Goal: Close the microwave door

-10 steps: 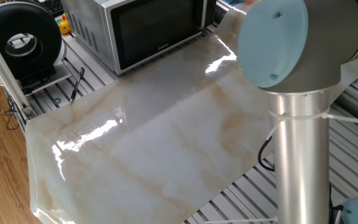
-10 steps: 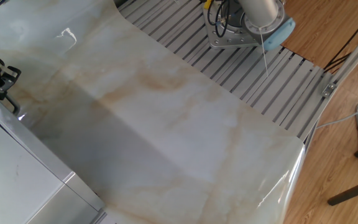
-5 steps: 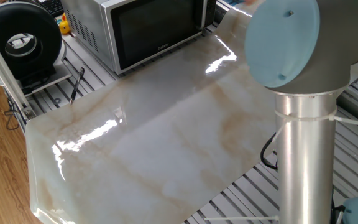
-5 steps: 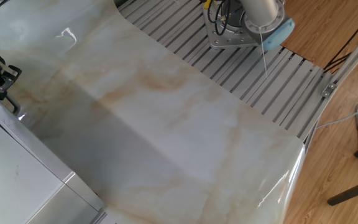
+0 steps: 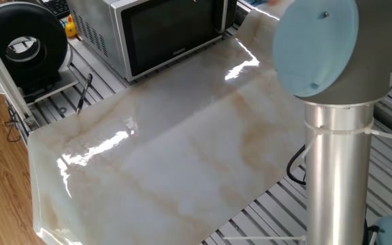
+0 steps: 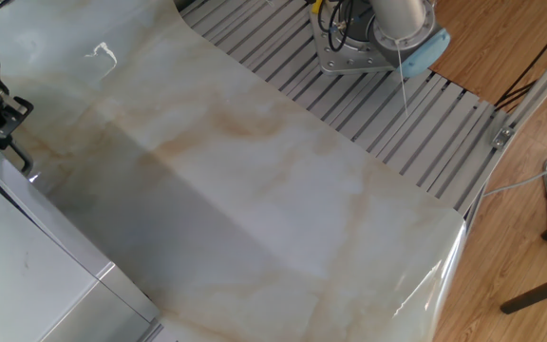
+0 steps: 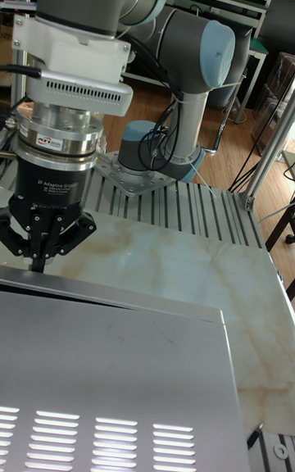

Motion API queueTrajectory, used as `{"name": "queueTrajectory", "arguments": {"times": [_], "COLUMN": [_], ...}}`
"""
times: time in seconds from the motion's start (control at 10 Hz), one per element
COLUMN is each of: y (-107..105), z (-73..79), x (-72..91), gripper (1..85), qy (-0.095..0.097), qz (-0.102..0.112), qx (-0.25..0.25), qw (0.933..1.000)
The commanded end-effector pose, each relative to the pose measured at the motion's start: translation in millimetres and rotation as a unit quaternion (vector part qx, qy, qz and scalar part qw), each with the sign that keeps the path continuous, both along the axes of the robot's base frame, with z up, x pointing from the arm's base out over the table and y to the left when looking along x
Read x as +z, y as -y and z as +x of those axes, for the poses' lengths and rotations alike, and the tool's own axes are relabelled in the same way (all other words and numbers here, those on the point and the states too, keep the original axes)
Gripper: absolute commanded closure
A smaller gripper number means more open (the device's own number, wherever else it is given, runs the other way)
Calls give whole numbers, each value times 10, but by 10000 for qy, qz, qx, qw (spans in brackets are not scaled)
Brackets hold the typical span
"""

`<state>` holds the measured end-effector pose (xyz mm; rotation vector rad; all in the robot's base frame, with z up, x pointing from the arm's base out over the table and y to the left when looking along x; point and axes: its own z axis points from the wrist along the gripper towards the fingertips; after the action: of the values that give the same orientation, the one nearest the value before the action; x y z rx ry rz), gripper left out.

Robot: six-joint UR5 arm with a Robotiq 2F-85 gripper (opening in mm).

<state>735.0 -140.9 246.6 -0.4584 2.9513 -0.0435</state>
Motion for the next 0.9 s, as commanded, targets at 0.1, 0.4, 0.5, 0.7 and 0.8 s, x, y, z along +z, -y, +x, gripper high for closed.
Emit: {"name": "queueTrajectory", "arguments": {"times": [0.1,0.4,0.5,0.7,0.8], "y": [-99,-36,19,60,55], "z": [13,89,73,52,53], "x": [22,34,31,22,9], "gripper": [843,843,843,843,843], "qy": [48,199,173,132,126], "qz": [260,186,64,-37,-78], "qx": [-336,-575,-498,-505,-490], "qw": [9991,9980,9986,9986,9987]}}
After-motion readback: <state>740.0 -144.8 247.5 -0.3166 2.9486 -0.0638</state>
